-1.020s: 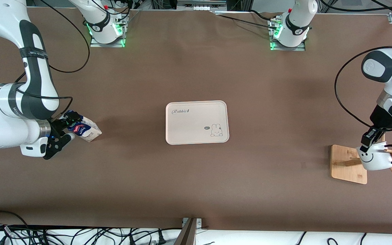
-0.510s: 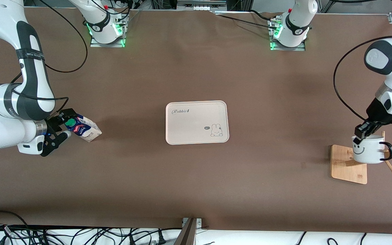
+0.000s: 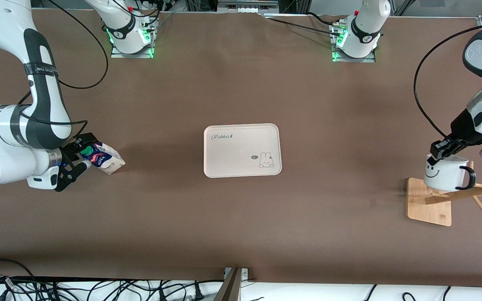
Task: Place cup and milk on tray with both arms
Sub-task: 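Lift the mug off the wooden tree with the left gripper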
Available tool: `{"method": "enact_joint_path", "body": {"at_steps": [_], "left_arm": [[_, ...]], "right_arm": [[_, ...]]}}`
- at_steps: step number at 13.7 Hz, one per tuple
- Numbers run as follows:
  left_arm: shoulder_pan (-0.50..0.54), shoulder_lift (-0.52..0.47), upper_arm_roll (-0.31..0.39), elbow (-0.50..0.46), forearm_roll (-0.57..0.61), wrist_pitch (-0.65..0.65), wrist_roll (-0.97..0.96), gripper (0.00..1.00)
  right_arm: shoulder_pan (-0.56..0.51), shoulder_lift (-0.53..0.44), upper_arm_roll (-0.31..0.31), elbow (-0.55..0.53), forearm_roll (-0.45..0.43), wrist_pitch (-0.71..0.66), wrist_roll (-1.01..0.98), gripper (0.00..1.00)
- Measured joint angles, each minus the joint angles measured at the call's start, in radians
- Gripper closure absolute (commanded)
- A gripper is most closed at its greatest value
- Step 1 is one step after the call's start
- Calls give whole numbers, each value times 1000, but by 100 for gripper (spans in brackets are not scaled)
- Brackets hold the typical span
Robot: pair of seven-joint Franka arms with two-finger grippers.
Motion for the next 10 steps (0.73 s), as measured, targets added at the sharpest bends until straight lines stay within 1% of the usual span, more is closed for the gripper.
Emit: {"method": "enact_joint_path", "body": {"at_steps": [1,2,3,4,5,8,10], "left_arm": [[0,0,-10,22,0,-45,0,100],[-1,0,-16,45,0,-95,1,100],[-2,0,-25,67,1,-152,3,100],[-2,0,-34,93,1,-220,3,100],[-2,0,-43,125,1,-299,3,100],[-3,0,-80,223,1,-539,4,100],[-4,0,-126,257,1,-678,4,100]], "right_arm": [[0,3,0,-1,0,0,0,0],[0,6,0,-1,0,1,0,6],[0,7,0,-1,0,1,0,27],[0,8,0,-1,0,1,0,39],[1,8,1,-1,0,1,0,46],[6,8,6,-1,0,1,0,46],[11,8,6,-1,0,0,1,46]]}}
